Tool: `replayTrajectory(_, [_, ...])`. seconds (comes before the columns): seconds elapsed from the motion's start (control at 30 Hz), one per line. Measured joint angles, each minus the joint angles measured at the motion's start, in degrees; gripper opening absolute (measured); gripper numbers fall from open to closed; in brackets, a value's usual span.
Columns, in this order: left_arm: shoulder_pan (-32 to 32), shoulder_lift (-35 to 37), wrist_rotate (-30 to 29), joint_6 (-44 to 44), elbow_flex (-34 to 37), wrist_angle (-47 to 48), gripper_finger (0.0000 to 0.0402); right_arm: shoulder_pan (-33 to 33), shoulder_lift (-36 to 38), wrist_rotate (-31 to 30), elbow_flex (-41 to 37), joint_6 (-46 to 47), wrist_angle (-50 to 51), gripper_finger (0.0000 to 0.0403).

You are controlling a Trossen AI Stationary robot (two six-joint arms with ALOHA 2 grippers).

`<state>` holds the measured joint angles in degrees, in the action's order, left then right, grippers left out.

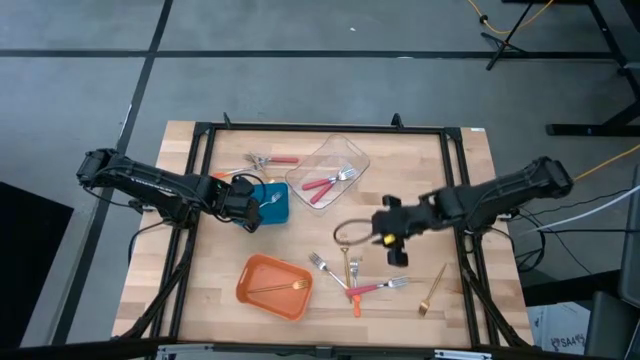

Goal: Sort silverware by color (type)
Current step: Put the pink fork into the transparent bin

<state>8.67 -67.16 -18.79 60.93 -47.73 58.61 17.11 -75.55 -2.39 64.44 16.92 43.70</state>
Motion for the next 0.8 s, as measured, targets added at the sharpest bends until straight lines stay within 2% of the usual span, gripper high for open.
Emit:
replayTrajectory(0.47, [0.0, 0.0, 0.0, -0.04, -0.02, 0.0, 0.0076, 14.89, -9.65, 0.04, -0.01, 17.17, -0.06, 0.0106])
replayTrajectory(0.8, [0.0, 0.0, 0.0, -0.07, -0.02, 0.01, 0.0076, 18.27, -16.98, 0.37, -0.01, 17.74, -0.33, 0.0106])
